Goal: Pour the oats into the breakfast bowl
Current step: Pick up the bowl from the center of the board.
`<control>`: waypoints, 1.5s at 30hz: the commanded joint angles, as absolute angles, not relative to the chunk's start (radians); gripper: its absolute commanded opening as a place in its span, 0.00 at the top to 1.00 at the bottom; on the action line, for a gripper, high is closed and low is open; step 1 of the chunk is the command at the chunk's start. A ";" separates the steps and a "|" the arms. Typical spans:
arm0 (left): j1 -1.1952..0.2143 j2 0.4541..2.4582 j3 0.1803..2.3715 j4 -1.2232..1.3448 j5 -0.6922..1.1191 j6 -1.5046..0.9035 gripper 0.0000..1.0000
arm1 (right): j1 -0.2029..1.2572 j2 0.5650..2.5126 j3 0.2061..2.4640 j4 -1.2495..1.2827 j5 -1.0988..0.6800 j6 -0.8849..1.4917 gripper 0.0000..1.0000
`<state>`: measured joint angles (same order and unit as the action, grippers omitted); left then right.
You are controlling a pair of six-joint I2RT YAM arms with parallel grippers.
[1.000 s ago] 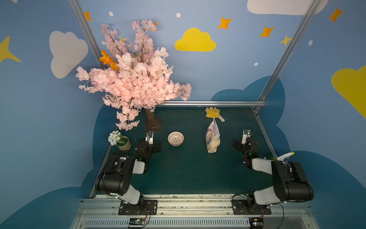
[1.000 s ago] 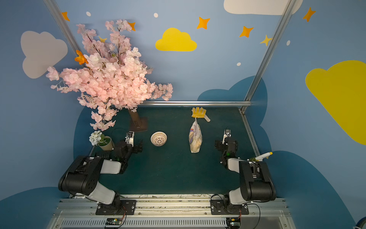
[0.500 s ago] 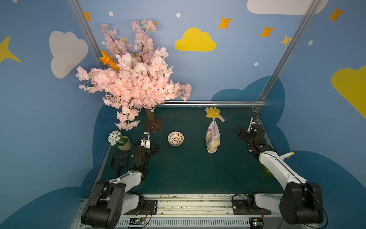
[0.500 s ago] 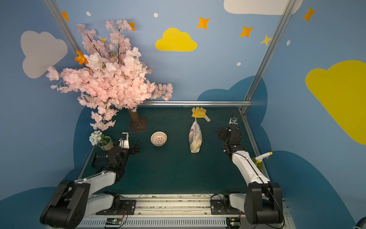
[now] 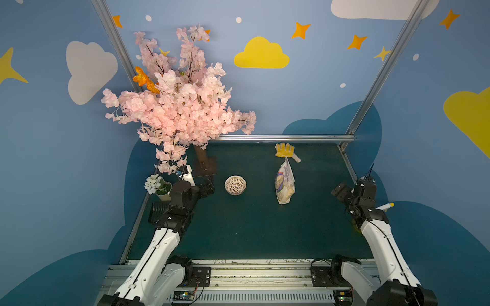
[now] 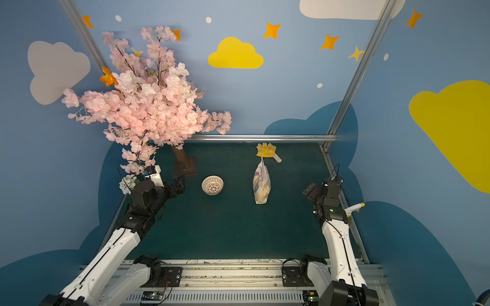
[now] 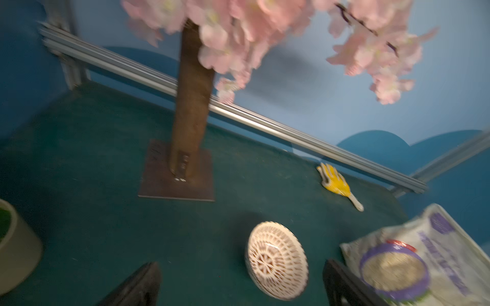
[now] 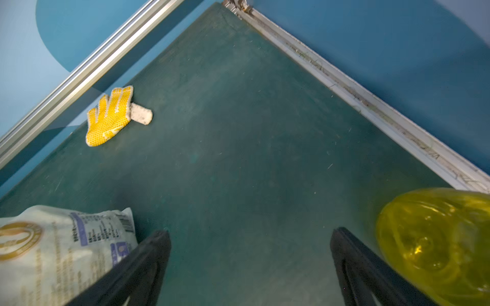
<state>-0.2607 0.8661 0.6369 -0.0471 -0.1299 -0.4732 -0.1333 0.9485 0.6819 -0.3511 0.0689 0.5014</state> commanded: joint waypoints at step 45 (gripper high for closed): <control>-0.430 1.719 1.098 -0.371 -0.217 -0.746 0.97 | 0.113 0.797 0.470 -0.298 -0.011 0.511 0.02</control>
<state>-0.4240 1.7874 1.1221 -0.3164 -0.2623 -0.7555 0.1055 0.7837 0.4759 -0.3172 -0.0193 0.5022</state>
